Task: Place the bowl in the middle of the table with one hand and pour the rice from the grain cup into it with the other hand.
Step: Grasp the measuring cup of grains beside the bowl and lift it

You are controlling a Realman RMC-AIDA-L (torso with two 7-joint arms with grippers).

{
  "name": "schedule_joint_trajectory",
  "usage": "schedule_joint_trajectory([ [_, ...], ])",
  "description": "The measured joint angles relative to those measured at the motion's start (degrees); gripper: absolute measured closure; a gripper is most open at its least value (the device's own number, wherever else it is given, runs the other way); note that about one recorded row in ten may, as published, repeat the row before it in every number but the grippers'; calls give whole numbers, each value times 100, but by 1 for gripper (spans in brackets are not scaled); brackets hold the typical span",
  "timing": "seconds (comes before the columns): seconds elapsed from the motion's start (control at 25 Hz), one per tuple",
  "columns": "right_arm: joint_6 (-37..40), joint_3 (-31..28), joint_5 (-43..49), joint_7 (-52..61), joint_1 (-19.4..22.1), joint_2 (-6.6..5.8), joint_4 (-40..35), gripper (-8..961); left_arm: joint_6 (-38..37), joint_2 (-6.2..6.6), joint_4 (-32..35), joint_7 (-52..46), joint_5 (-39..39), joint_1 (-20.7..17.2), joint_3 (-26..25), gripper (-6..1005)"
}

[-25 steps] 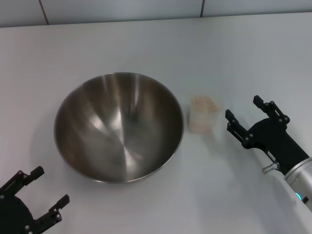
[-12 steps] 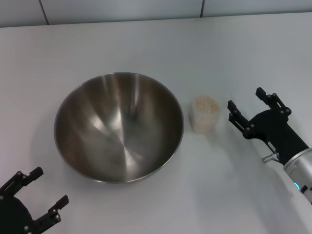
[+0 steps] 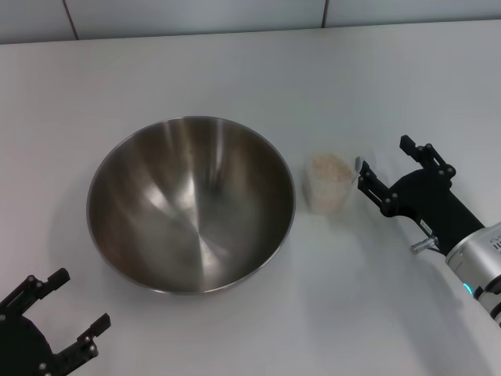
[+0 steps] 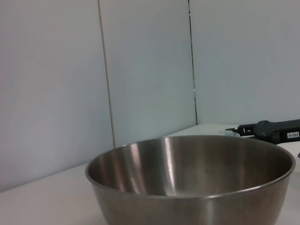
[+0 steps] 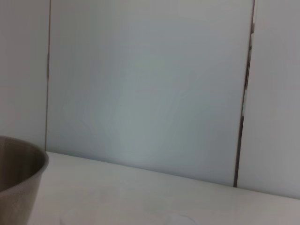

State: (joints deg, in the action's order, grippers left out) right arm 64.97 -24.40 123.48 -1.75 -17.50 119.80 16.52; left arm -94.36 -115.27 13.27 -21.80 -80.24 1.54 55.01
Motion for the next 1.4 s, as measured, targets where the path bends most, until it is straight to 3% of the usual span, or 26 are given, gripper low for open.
schedule_joint_trajectory([
  [0.48, -269, -56, -114, 0, -171, 0, 29, 182, 101, -23, 0, 0, 0, 1, 64, 197],
  [0.56, -316, -22, -114, -2, -195, 0, 49, 281, 114, -22, 0, 0, 0, 6, 64, 197],
  [1.04, -333, 6, -82, -56, -275, 8, 106, 523, 121, -24, 0, 0, 0, 6, 62, 197],
  [1.4, -272, -10, -83, -64, -271, 9, 87, 859, 92, -25, 0, -28, 0, 22, 71, 197],
])
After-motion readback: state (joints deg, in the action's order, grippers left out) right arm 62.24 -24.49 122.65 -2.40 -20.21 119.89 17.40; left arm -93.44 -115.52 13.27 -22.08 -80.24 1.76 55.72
